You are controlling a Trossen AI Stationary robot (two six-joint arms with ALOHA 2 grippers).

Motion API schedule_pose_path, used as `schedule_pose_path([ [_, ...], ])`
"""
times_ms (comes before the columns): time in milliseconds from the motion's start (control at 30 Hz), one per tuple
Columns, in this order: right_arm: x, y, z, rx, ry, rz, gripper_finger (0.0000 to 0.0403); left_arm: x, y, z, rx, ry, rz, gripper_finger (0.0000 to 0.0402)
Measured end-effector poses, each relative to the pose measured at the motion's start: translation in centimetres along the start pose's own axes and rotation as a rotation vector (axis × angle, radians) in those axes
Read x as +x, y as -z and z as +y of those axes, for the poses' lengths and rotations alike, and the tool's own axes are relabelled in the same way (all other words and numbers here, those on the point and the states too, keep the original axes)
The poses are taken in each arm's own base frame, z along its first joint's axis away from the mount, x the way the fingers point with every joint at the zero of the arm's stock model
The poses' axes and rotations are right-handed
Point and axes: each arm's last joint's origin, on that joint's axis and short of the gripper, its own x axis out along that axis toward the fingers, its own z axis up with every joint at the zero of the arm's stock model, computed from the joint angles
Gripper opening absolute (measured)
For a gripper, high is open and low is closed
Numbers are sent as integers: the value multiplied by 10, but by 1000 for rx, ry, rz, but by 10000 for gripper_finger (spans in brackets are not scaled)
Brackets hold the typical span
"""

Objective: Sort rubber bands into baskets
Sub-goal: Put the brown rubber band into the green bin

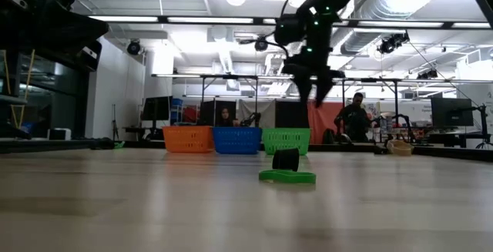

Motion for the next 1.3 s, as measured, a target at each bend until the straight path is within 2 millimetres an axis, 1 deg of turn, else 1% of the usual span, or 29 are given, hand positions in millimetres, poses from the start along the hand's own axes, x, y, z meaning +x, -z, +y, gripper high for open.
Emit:
schedule_pose_path([
  [67,0,9,-12,7,65,41,236,0,0,0,0,0,0,1],
  [133,2,19,-26,45,86,72,233,0,0,0,0,0,0,1],
  [267,11,46,-57,199,106,119,223,0,0,0,0,0,-1,1],
  [433,35,84,-88,405,111,197,212,0,0,0,0,0,0,1],
  [567,56,100,-104,505,127,221,211,0,0,0,0,0,0,1],
  [767,72,104,-120,608,122,162,211,0,0,0,0,0,0,1],
  [933,79,110,-130,661,127,168,211,0,0,0,0,0,0,1],
  [1100,80,106,-130,666,125,132,205,0,0,0,0,0,0,1],
  [1300,82,105,-130,719,143,117,170,0,0,0,0,0,0,1],
])
